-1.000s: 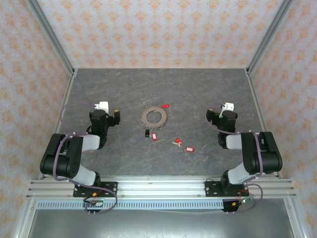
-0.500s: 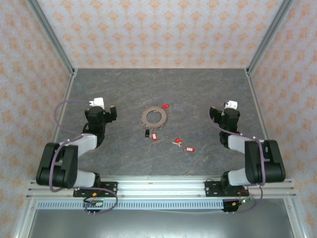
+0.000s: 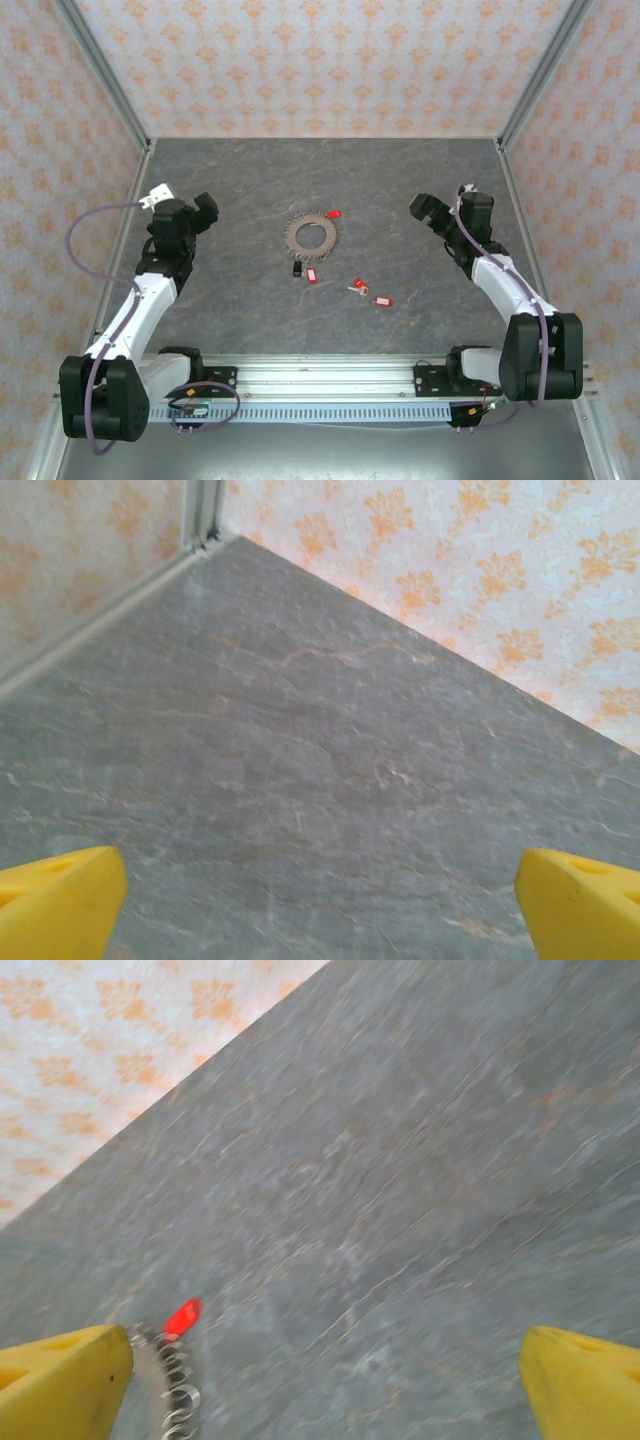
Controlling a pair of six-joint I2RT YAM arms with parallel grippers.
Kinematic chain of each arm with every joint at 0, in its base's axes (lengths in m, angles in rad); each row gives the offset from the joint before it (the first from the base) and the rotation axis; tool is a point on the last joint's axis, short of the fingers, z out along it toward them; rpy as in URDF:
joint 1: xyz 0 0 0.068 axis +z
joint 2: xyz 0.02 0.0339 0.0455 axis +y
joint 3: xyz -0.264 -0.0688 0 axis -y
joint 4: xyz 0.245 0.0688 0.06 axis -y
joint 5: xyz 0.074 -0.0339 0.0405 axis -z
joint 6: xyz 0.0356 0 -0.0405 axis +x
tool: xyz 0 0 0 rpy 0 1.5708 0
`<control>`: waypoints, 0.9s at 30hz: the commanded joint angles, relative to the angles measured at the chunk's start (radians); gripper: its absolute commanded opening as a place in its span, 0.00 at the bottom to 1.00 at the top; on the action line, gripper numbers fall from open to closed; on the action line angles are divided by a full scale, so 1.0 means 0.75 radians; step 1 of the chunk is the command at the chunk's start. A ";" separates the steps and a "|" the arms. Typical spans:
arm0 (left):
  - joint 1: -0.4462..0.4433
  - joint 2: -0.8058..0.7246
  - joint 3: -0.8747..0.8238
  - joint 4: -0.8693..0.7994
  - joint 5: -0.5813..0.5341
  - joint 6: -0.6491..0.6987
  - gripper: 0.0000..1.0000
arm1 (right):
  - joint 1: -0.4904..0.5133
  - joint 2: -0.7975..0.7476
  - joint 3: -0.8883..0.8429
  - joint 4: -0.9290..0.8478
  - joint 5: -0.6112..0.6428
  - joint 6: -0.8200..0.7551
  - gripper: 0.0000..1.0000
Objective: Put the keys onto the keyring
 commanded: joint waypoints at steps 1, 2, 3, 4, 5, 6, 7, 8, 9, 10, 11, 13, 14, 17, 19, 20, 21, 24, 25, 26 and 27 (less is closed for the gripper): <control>0.004 0.000 0.008 -0.086 0.196 -0.117 1.00 | -0.001 0.008 -0.028 0.055 -0.189 0.180 1.00; 0.004 0.013 0.002 -0.055 0.250 -0.163 1.00 | -0.001 0.006 -0.039 0.084 -0.211 0.198 1.00; 0.004 0.035 0.003 -0.032 0.306 -0.194 1.00 | 0.001 0.008 -0.046 0.100 -0.222 0.212 0.98; 0.001 0.062 0.009 -0.010 0.364 -0.215 1.00 | 0.001 0.013 -0.046 0.102 -0.232 0.227 0.96; -0.007 0.102 0.029 0.001 0.421 -0.227 1.00 | 0.004 0.025 -0.038 0.100 -0.263 0.231 0.93; -0.025 0.147 0.060 -0.010 0.460 -0.227 1.00 | 0.014 0.037 -0.024 0.095 -0.299 0.231 0.92; -0.047 0.185 0.090 -0.024 0.478 -0.219 1.00 | 0.026 0.050 -0.013 0.093 -0.326 0.233 0.89; -0.085 0.228 0.129 -0.046 0.483 -0.201 0.99 | 0.044 0.067 -0.002 0.094 -0.341 0.237 0.86; -0.122 0.263 0.162 -0.064 0.479 -0.185 0.99 | 0.061 0.080 0.010 0.090 -0.344 0.237 0.84; -0.161 0.306 0.199 -0.084 0.479 -0.170 0.98 | 0.081 0.098 0.025 0.076 -0.338 0.232 0.83; -0.201 0.348 0.238 -0.102 0.477 -0.161 0.97 | 0.100 0.110 0.043 0.051 -0.335 0.221 0.82; -0.259 0.427 0.302 -0.126 0.492 -0.162 0.94 | 0.136 0.137 0.085 -0.017 -0.313 0.203 0.80; -0.286 0.472 0.335 -0.129 0.514 -0.162 0.93 | 0.152 0.153 0.110 -0.055 -0.306 0.195 0.79; -0.371 0.596 0.431 -0.153 0.548 -0.150 0.88 | 0.201 0.197 0.161 -0.119 -0.279 0.188 0.76; -0.420 0.671 0.505 -0.203 0.537 -0.134 0.84 | 0.229 0.217 0.170 -0.124 -0.239 0.212 0.71; -0.438 0.710 0.556 -0.251 0.520 -0.131 0.82 | 0.241 0.229 0.172 -0.124 -0.229 0.227 0.69; -0.453 0.739 0.590 -0.289 0.504 -0.131 0.81 | 0.251 0.241 0.175 -0.119 -0.231 0.236 0.68; -0.504 0.824 0.681 -0.354 0.500 -0.114 0.77 | 0.285 0.282 0.197 -0.116 -0.228 0.255 0.63; -0.524 0.853 0.708 -0.375 0.496 -0.085 0.75 | 0.299 0.302 0.207 -0.114 -0.236 0.257 0.61; -0.542 0.883 0.736 -0.405 0.478 -0.075 0.73 | 0.313 0.322 0.221 -0.113 -0.245 0.258 0.60; -0.553 0.906 0.760 -0.440 0.455 -0.070 0.70 | 0.325 0.337 0.233 -0.115 -0.247 0.259 0.60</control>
